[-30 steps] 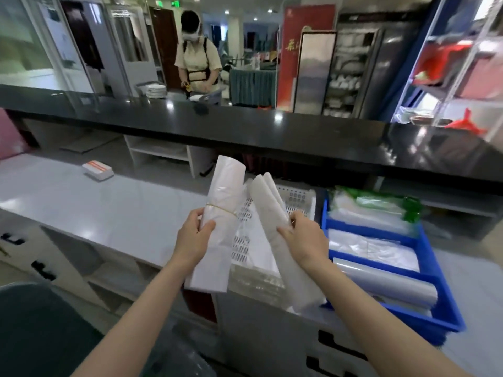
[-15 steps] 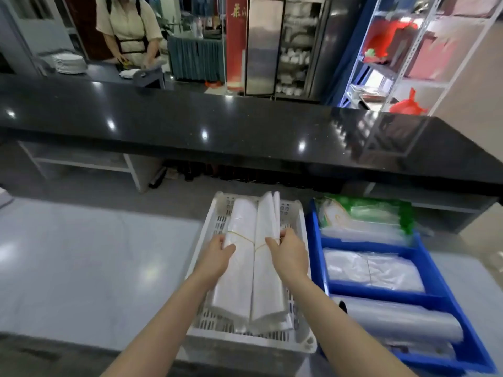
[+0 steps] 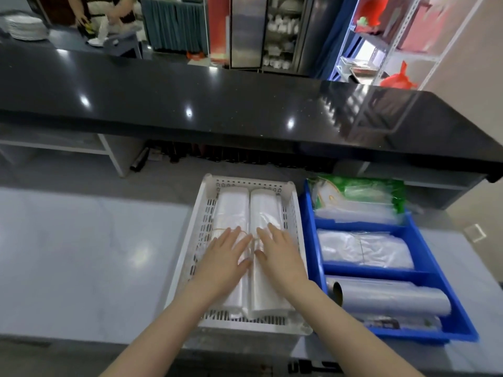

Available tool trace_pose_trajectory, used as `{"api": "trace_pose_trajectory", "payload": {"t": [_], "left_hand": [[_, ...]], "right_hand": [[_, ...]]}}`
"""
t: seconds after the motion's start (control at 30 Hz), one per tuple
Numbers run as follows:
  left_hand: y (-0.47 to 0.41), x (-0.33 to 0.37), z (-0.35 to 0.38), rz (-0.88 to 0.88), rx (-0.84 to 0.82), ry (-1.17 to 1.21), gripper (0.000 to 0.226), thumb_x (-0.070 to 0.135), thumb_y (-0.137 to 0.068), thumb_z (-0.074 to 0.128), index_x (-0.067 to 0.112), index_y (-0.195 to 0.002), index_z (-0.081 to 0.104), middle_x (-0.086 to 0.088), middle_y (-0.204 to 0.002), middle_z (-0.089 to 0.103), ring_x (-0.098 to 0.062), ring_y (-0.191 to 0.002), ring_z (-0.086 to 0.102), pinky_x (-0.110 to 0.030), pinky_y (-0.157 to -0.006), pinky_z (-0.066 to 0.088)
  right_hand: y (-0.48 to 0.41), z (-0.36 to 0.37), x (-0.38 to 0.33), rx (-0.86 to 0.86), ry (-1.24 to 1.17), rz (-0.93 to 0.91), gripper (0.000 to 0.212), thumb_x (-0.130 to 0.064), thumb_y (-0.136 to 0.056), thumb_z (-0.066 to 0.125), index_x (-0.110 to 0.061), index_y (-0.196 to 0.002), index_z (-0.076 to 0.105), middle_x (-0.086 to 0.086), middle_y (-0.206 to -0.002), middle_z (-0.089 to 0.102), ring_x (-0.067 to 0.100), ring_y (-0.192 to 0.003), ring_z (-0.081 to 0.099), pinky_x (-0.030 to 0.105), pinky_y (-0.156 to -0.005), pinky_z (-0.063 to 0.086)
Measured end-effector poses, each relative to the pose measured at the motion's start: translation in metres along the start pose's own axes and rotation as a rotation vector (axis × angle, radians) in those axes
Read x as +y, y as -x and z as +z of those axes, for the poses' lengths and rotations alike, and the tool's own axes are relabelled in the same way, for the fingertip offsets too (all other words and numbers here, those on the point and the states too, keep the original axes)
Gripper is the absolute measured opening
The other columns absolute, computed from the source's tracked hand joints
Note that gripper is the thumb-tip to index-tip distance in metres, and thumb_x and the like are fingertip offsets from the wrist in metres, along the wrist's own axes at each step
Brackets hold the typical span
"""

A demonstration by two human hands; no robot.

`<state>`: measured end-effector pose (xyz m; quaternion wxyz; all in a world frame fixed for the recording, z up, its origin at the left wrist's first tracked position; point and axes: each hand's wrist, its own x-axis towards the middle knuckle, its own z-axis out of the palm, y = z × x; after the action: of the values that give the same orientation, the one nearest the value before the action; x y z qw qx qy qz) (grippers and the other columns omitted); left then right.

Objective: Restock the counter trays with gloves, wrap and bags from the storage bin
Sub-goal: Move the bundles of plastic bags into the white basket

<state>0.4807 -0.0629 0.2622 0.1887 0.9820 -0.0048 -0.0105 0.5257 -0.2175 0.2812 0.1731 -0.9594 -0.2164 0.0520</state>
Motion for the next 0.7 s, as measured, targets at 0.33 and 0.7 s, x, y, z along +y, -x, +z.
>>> {"api": "trace_pose_trajectory", "payload": {"t": [0.33,0.7], "left_hand": [[0.023,-0.014,-0.001,0.033,-0.075,-0.106,0.055,0.044,-0.097,0.035,0.034,-0.149,0.019,0.006,-0.161,-0.005,-0.015,-0.147,-0.011,-0.04,-0.119,-0.002],[0.143,-0.007,-0.053,-0.263,0.483,0.101,0.03,0.026,-0.092,0.055,0.024,-0.122,0.058,0.004,-0.121,0.062,-0.014,-0.114,0.05,-0.023,-0.097,0.035]], "right_hand": [[0.014,0.011,-0.001,-0.059,0.139,0.004,0.052,-0.031,-0.102,0.029,-0.022,-0.151,0.015,0.006,-0.161,0.008,0.026,-0.147,0.008,0.043,-0.12,0.016],[0.049,-0.004,-0.076,0.024,-0.005,-0.566,0.035,-0.027,-0.095,0.049,-0.014,-0.128,0.054,0.01,-0.141,0.049,0.028,-0.129,0.044,0.039,-0.104,0.038]]}}
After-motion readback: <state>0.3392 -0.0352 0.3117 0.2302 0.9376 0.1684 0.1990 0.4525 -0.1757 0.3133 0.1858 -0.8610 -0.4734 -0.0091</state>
